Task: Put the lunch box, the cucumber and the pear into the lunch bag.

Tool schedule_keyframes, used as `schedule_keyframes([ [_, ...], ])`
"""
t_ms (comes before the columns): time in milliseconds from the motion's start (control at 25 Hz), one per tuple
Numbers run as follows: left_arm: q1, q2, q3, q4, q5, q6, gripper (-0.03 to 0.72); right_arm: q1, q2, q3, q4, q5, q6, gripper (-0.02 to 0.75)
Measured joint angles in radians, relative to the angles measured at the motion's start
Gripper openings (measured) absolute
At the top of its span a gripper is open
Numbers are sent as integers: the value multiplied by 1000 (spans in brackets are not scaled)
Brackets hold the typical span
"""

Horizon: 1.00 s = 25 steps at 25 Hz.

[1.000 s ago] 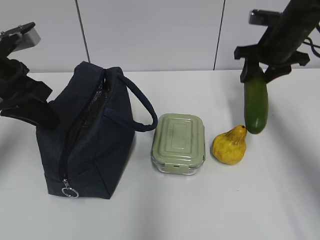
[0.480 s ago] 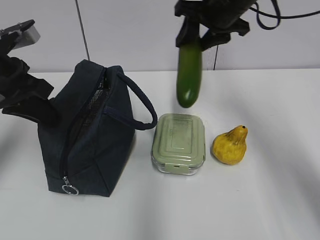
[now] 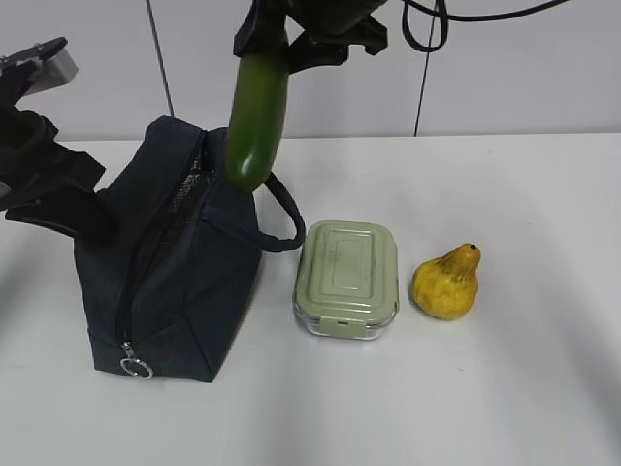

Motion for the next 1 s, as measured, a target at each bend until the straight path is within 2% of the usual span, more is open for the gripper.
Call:
schedule_keyframes([
  [440, 0, 0, 0, -5, -2, 0, 3, 69, 11, 0, 128, -123, -67, 393],
  [680, 0, 0, 0, -6, -3, 0, 3, 103, 84, -2, 111, -216, -221, 393],
  [840, 0, 0, 0, -7, -4, 0, 3, 103, 141, -2, 71, -194, -245, 393],
  [1000, 0, 0, 0, -9, -8, 0, 3, 105, 168, -2, 70, -102, -247, 393],
])
